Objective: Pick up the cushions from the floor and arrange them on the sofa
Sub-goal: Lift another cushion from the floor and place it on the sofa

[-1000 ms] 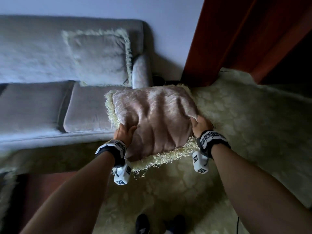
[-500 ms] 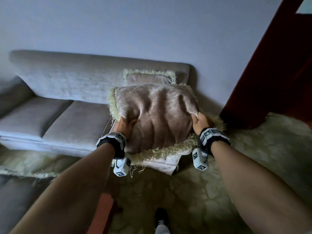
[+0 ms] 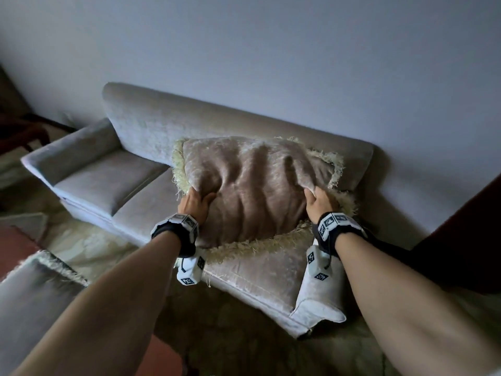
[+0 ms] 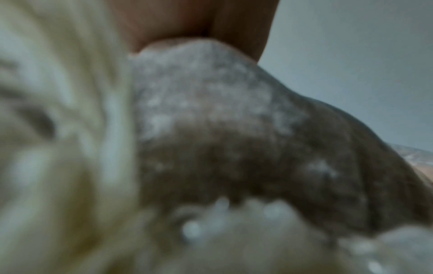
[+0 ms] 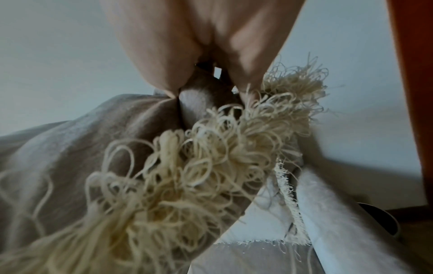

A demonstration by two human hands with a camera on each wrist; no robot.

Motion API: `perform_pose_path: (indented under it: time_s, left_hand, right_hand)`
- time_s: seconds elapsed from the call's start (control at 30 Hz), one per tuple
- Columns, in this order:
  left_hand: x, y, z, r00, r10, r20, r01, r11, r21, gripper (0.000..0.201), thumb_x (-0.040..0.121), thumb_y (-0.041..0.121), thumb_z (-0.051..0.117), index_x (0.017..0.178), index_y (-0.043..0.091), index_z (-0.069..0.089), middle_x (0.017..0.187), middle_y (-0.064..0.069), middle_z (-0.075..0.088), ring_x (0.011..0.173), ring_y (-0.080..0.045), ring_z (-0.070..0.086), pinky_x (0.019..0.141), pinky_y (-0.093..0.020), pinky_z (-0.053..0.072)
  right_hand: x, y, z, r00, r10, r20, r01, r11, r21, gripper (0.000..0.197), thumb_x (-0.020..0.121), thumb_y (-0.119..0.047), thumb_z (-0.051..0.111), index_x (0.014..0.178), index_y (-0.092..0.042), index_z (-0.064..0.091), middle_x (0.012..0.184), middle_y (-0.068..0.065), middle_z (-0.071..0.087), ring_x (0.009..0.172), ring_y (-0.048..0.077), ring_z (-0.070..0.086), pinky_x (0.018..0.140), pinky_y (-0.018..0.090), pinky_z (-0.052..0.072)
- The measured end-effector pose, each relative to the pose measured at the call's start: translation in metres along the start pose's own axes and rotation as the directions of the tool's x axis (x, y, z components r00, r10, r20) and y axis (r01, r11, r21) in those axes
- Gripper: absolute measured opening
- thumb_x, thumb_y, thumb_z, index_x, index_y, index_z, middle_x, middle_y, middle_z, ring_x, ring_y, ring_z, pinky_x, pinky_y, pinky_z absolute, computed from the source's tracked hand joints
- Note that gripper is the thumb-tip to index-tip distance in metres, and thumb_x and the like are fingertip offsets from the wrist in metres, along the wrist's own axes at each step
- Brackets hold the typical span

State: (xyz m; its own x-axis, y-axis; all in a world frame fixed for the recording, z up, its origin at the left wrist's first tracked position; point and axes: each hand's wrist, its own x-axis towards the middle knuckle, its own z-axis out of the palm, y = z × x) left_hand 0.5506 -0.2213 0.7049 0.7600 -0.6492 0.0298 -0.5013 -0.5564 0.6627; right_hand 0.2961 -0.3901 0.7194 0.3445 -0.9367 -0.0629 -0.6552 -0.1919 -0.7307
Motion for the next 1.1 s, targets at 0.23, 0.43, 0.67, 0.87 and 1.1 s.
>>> perform_pose_path:
  time_s: [0.23,0.43,0.67,0.87,1.1]
  left_hand:
    - [0.090,-0.029,-0.009,0.995,-0.094,-0.038,0.093,0.996,-0.006,0.056,0.090,0.040,0.060,0.132,0.005,0.044,0.125,-0.027,0.057,0.115,-0.046,0.053,0.094,-0.046,0.045]
    - [0.182,-0.046,-0.017,0.994,-0.095,-0.046,0.094,0.995,-0.016,0.054,0.090,0.038,0.060,0.130,0.004,0.044,0.122,-0.028,0.059,0.113,-0.046,0.055,0.092,-0.046,0.045]
    - [0.293,-0.044,-0.016,0.998,-0.052,-0.024,0.052,0.999,0.000,0.054,0.090,0.039,0.060,0.128,0.005,0.045,0.121,-0.027,0.060,0.111,-0.047,0.055,0.091,-0.048,0.046]
    - [0.381,-0.023,-0.003,0.999,-0.034,0.021,0.034,0.999,0.016,0.054,0.091,0.040,0.058,0.127,0.003,0.043,0.121,-0.030,0.059,0.112,-0.048,0.054,0.091,-0.047,0.044]
    - [0.470,-0.014,0.002,1.000,0.007,0.029,-0.008,1.000,0.029,0.054,0.092,0.038,0.058,0.130,0.003,0.043,0.122,-0.029,0.059,0.113,-0.048,0.053,0.092,-0.047,0.044]
  right_hand:
    - [0.081,-0.055,0.049,0.997,-0.039,0.063,0.041,0.999,-0.025,0.051,0.104,-0.028,0.033,0.142,0.005,0.036,0.149,0.023,0.037,0.138,0.032,0.036,0.104,0.027,0.021]
    - [0.155,-0.099,0.091,0.998,-0.018,0.059,0.021,0.999,-0.039,0.051,0.104,-0.030,0.034,0.137,0.008,0.041,0.144,0.024,0.043,0.132,0.033,0.042,0.095,0.028,0.025]
    - [0.235,-0.124,0.131,0.999,0.000,-0.038,-0.001,1.000,-0.026,0.045,0.102,-0.035,0.035,0.122,0.001,0.053,0.126,0.025,0.057,0.116,0.038,0.055,0.092,0.038,0.042]
    - [0.306,-0.146,0.150,0.997,0.061,-0.048,-0.059,0.997,0.046,0.052,0.104,-0.033,0.031,0.140,0.003,0.040,0.145,0.023,0.043,0.134,0.034,0.042,0.105,0.034,0.032]
    - [0.375,-0.163,0.177,0.989,0.070,-0.130,-0.075,0.997,-0.030,0.047,0.103,-0.034,0.034,0.121,0.005,0.055,0.121,0.025,0.060,0.110,0.035,0.058,0.080,0.032,0.038]
